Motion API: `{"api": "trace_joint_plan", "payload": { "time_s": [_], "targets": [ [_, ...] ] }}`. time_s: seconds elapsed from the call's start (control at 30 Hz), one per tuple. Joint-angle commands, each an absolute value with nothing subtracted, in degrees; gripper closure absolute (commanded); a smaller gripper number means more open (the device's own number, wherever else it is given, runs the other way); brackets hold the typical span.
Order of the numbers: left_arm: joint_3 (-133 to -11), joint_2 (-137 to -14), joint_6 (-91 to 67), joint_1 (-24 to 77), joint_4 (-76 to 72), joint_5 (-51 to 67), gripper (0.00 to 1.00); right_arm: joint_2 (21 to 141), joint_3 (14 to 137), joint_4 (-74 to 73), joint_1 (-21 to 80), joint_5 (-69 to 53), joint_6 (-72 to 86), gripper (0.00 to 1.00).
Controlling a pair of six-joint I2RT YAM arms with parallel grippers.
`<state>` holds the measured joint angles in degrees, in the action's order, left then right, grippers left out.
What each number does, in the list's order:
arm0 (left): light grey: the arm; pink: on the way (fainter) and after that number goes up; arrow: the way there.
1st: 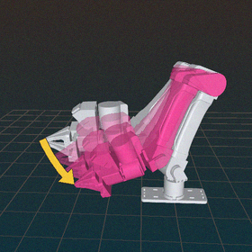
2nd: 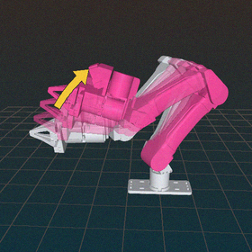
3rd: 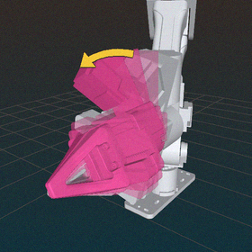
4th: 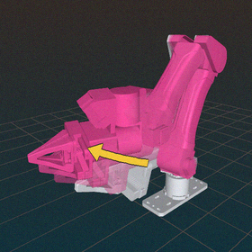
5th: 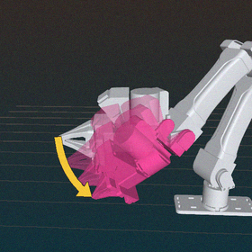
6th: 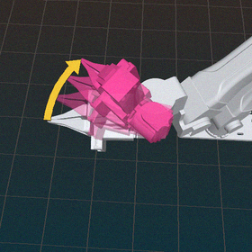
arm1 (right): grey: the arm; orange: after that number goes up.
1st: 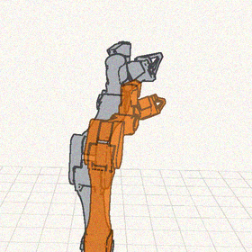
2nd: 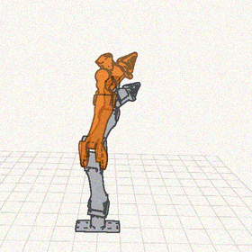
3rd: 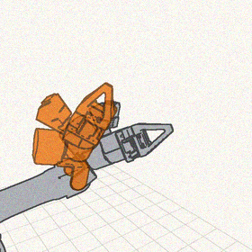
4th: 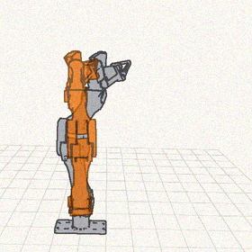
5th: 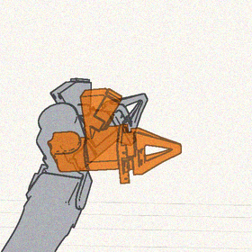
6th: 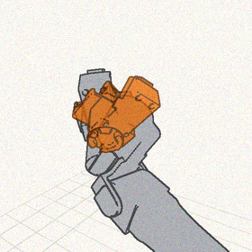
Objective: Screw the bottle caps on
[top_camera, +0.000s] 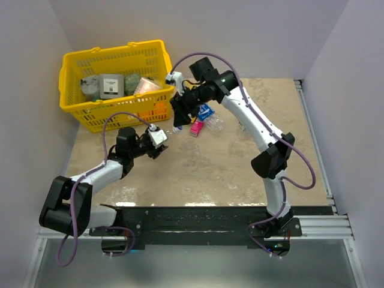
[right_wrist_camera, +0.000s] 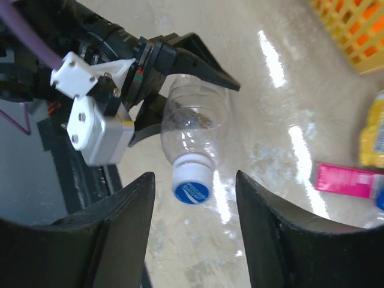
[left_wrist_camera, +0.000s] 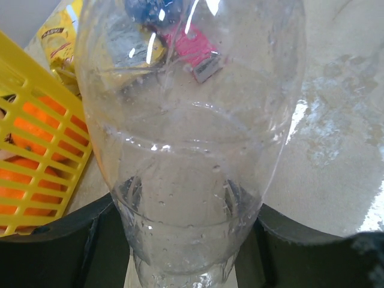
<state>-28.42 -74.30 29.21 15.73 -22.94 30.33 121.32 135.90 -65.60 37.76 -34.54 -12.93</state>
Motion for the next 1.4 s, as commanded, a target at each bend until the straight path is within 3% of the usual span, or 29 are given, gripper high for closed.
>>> {"api": "trace_joint_plan", "payload": {
  "time_s": [0.0,0.1,0.33,0.47,1.37],
  "targets": [
    [-32.9,-75.5,28.1,14.6,-20.8,42.3,1.00,110.8,136.3,-67.9,35.2,-35.9,-27.0,0.37],
    [-35.2,-76.5,29.1,14.1,-16.7,47.7,1.00,103.7,128.3,-68.9,36.3,-37.1,-42.1,0.33],
    [-42.7,-78.7,40.8,14.1,0.1,58.3,1.00,89.5,105.0,-60.1,45.5,-25.9,-71.8,0.35],
    [-46.1,-80.2,45.7,14.2,9.1,60.4,1.00,90.1,104.8,-61.3,46.8,-25.0,-80.1,0.36],
    [-49.4,-79.6,51.9,14.6,15.5,62.0,1.00,94.2,105.4,-64.7,49.0,-24.9,-88.9,0.48]
  ]
}}
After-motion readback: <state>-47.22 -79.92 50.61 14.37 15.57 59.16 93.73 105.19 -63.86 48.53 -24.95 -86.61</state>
